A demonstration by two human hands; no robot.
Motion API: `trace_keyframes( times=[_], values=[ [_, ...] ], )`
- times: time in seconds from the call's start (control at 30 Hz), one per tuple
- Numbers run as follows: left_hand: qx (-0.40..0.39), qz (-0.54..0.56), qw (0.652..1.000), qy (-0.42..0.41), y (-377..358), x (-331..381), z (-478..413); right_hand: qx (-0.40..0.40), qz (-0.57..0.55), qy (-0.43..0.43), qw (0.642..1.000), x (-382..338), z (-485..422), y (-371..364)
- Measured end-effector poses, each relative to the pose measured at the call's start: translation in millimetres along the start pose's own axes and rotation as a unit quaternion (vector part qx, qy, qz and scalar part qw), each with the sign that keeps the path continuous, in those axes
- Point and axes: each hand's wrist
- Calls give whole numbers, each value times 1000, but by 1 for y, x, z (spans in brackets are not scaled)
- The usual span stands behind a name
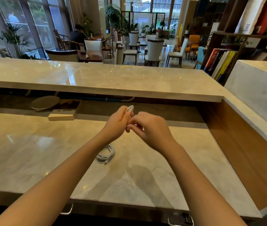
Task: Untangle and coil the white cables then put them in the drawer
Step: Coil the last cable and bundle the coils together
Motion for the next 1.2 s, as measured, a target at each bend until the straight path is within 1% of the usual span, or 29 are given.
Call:
trace_keyframes(
  times=[0.07, 0.17, 0.23, 0.3, 0.4, 0.43, 0.47, 0.53, 0.6, 0.63, 0.67, 0.7, 0.73, 0.77, 0.8, 0.83, 0.93, 1.0, 1.07, 1.1, 1.13, 1.2],
  values=[
    [-49, 13, 998, 21, 4, 2, 1, 14, -5, -17, 1000, 8, -5, 10],
    [-158, 72, 982, 69, 11, 2, 2, 19, -32, -38, 999, 24, -5, 20],
    [-240, 133, 958, 83, 17, 2, 3, 14, -42, -42, 998, 35, -2, 23],
    [-301, 216, 925, 88, 24, 0, 3, 11, -38, -48, 998, 41, 0, 23],
    [-329, 302, 889, 97, 24, 1, 3, 12, 51, -31, 998, 43, 1, 18],
    [-331, 329, 878, 106, 22, 2, 2, 16, 72, -34, 997, 42, 0, 16],
    [-335, 362, 862, 118, 19, 2, 2, 13, 65, -53, 996, 38, -1, 17],
    [-344, 425, 826, 135, 15, 4, 3, -2, 11, -109, 994, 30, -4, 18],
    [-345, 460, 806, 145, 12, 6, 4, -5, -46, -167, 985, 24, -6, 19],
    [-344, 472, 798, 149, 11, 6, 4, 6, -91, -199, 976, 21, -6, 20],
    [-340, 481, 794, 152, 10, 7, 5, 22, -160, -238, 958, 20, -5, 21],
    [-332, 482, 796, 154, 9, 6, 4, 38, -248, -280, 927, 18, -5, 24],
    [-320, 476, 805, 153, 9, 6, 3, 50, -331, -322, 886, 17, -4, 27],
    [-305, 462, 819, 152, 9, 5, 2, 60, -395, -354, 845, 16, -3, 30],
    [-287, 445, 835, 149, 8, 4, 2, 61, -435, -374, 817, 14, -3, 32],
    [-268, 425, 853, 143, 7, 3, 1, 55, -456, -381, 803, 12, -2, 32],
    [-211, 351, 905, 113, 1, 2, 5, 45, -472, -360, 803, 2, 0, 26],
    [-169, 293, 936, 101, -5, 3, 8, 72, -458, -368, 806, -3, 1, 20],
    [-117, 224, 964, 86, -9, 3, 8, 87, -460, -389, 793, -4, 2, 18],
    [-95, 194, 973, 78, -10, 3, 7, 84, -482, -401, 774, -3, 2, 17],
    [-80, 172, 979, 74, -10, 2, 7, 78, -522, -412, 743, -2, 2, 17],
    [-70, 152, 983, 75, -10, -1, 6, 81, -619, -429, 653, -2, 3, 15]
  ],
)
Point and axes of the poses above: each hand's wrist, its own z-axis away from the middle knuckle, its own y-axis out of the back of the hand, x = y × z, and after that the axes turned 11 degrees about y, right-handed
